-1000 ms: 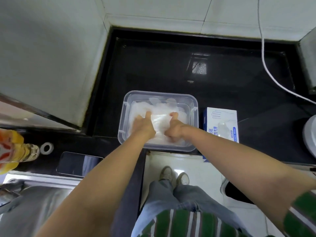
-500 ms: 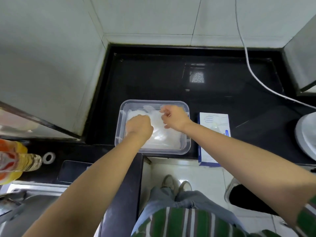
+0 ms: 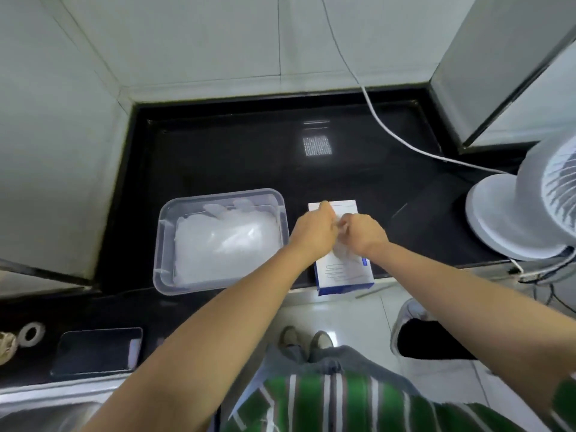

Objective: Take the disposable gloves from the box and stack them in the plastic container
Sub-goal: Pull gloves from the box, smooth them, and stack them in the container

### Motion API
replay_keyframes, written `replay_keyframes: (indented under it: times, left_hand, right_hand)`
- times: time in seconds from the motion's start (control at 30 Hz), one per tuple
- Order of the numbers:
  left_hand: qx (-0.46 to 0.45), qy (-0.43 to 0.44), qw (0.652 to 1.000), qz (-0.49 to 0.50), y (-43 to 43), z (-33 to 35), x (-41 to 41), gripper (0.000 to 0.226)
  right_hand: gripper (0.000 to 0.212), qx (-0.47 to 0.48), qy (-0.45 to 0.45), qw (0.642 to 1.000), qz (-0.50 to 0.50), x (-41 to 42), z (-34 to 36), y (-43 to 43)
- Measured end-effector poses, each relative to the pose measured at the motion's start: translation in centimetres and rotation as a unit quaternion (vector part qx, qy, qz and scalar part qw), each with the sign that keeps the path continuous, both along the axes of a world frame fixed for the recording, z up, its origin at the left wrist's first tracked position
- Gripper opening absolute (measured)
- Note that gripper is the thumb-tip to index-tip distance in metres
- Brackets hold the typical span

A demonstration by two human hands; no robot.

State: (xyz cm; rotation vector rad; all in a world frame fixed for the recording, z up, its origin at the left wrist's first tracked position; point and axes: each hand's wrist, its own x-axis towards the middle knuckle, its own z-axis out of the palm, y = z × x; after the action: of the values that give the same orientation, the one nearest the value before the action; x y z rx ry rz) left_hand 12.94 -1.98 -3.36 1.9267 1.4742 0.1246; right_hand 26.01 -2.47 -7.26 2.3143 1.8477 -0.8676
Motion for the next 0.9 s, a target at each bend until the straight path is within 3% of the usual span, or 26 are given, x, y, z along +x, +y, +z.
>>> replay_keyframes:
  times: [0.13, 0.23, 0.3, 0.4, 0.57, 0.8, 0.9]
  left_hand:
    - [-0.120, 0.057, 0.991, -0.017, -1.0, -2.9, 1.8, 0.040]
    - [-0.147, 0.057, 0.987, 0.008, -1.4, -4.1, 1.3, 0.039]
    - [-0.158, 0.045, 0.986, 0.020, -1.3, -4.4, 1.2, 0.035]
    - [-0.167, 0.047, 0.985, 0.015, -1.1, -4.6, 1.2, 0.034]
    - [-0.176, 0.062, 0.982, -0.009, -0.9, -4.6, 1.5, 0.040]
    - [-0.199, 0.016, 0.980, 0.021, -0.7, -4.9, 1.4, 0.036]
    - [-0.233, -0.084, 0.958, 0.143, 0.0, -4.9, 1.5, 0.036]
  right_hand:
    - [0.024, 0.031, 0.005, 0.999, 0.030, 0.1, -1.1, -1.2]
    - [0.012, 0.035, -0.030, 0.999, 0.003, -0.1, -1.2, -1.1]
    - [0.020, 0.037, -0.026, 0.999, -0.005, 0.3, -1.5, -0.8]
    - [0.020, 0.073, 0.124, 0.989, -0.040, 1.3, -1.7, -0.2]
    - [0.007, 0.130, 0.345, 0.915, -0.162, 2.2, -0.4, 0.3]
    - [0.011, 0.209, 0.484, 0.817, -0.235, 2.6, 3.3, 1.2]
    - [0.003, 0.176, 0.482, 0.827, -0.229, 3.2, 4.3, 2.1]
